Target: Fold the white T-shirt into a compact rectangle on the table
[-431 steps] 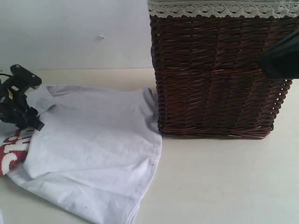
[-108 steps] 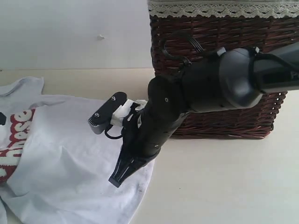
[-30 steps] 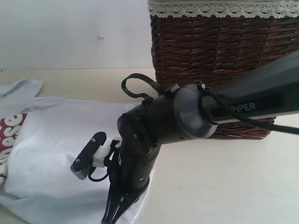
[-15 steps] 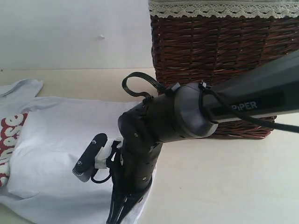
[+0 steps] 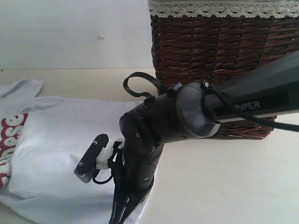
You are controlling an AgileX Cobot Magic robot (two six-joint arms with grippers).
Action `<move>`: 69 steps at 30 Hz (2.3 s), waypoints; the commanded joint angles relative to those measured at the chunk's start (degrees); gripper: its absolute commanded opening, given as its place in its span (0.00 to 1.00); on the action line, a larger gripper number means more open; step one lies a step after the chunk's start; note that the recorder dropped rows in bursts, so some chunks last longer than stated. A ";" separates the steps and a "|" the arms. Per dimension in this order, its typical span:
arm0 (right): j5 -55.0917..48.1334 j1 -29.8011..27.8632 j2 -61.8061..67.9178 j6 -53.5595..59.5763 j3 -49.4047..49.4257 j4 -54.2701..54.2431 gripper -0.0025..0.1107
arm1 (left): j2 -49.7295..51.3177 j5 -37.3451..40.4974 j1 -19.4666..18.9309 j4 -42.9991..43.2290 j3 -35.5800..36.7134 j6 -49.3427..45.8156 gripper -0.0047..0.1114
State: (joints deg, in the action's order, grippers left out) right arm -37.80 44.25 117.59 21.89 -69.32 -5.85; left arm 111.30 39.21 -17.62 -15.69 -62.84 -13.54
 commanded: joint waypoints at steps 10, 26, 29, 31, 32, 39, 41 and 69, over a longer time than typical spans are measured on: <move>-3.98 -0.43 0.20 0.55 0.95 1.38 0.02 | 16.97 1.81 0.85 19.40 -15.44 13.88 0.04; -5.17 -0.43 0.20 2.18 0.95 1.96 0.02 | 7.94 5.37 -1.15 8.49 -22.75 9.23 0.04; -4.90 -0.43 0.20 2.18 0.95 1.96 0.02 | 2.22 2.47 -1.15 6.78 -18.02 8.66 0.04; -4.90 -0.43 0.20 2.47 0.95 1.96 0.02 | -1.19 1.20 -1.15 5.78 -13.78 7.67 0.04; -4.46 -0.43 0.09 2.45 0.95 1.96 0.02 | -2.96 1.16 -1.15 5.56 -11.67 7.05 0.04; -2.77 -1.13 -3.31 0.02 -2.39 6.39 0.02 | -13.58 8.18 -0.78 4.12 1.96 6.05 0.04; -2.34 -2.35 -4.61 -2.18 -3.80 7.57 0.02 | -17.10 7.50 0.40 4.03 6.33 6.05 0.04; 8.07 -6.74 -5.74 1.66 -4.50 -3.56 0.02 | -15.49 7.50 12.81 28.45 24.19 29.05 0.04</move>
State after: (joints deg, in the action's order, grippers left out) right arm -33.26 37.81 111.01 22.96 -73.54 -9.04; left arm 93.58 46.20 -5.09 13.09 -39.30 14.71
